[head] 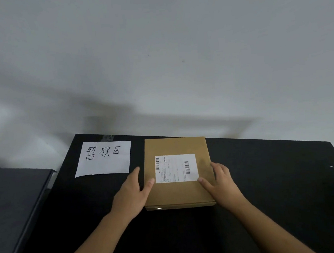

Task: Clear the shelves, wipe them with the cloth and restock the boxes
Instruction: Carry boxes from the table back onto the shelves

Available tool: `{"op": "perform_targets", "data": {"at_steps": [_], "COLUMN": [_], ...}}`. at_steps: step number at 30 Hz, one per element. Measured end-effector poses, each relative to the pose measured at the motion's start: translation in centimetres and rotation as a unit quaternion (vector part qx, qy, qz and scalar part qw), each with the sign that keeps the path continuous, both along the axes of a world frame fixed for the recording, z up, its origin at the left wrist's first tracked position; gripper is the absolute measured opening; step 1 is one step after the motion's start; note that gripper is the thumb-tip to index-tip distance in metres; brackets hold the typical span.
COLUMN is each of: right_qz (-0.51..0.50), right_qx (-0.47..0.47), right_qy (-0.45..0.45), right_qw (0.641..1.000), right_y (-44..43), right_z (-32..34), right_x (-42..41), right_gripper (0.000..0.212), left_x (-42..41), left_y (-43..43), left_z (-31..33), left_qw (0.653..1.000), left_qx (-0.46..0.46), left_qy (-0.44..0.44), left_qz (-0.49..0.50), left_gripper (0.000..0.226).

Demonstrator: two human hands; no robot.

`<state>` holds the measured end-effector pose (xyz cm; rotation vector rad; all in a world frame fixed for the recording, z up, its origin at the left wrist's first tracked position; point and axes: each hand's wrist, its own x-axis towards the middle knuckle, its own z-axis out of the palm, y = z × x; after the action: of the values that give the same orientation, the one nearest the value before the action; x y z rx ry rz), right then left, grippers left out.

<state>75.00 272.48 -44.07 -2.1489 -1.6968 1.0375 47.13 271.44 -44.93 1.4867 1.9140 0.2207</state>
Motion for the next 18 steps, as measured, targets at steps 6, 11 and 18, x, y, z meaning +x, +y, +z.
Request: {"op": "perform_targets", "data": {"at_steps": [6,11,18], "right_qz": [0.081,0.139,0.258], "right_qx": [0.052,0.087,0.141], "right_qy": [-0.047,-0.049,-0.039], "right_qw": [0.994,0.985,0.955], "right_y": [-0.3,-1.0,-1.7], "right_z": [5.3,9.0,13.7], "right_x": [-2.9,-5.8,-10.6], "right_gripper": [0.073,0.066,0.058], "left_x": [-2.2,-5.6,-10.8], "left_y": [-0.6,-3.0,-8.8], "left_z": [5.8,10.1,15.5], "left_qw": [0.997,0.993,0.983], "left_qx": [0.061,0.106,0.145], "left_qy": [0.033,0.042,0.058], "left_qz": [-0.018,0.001,0.095], "left_gripper": [0.068,0.062,0.059]}}
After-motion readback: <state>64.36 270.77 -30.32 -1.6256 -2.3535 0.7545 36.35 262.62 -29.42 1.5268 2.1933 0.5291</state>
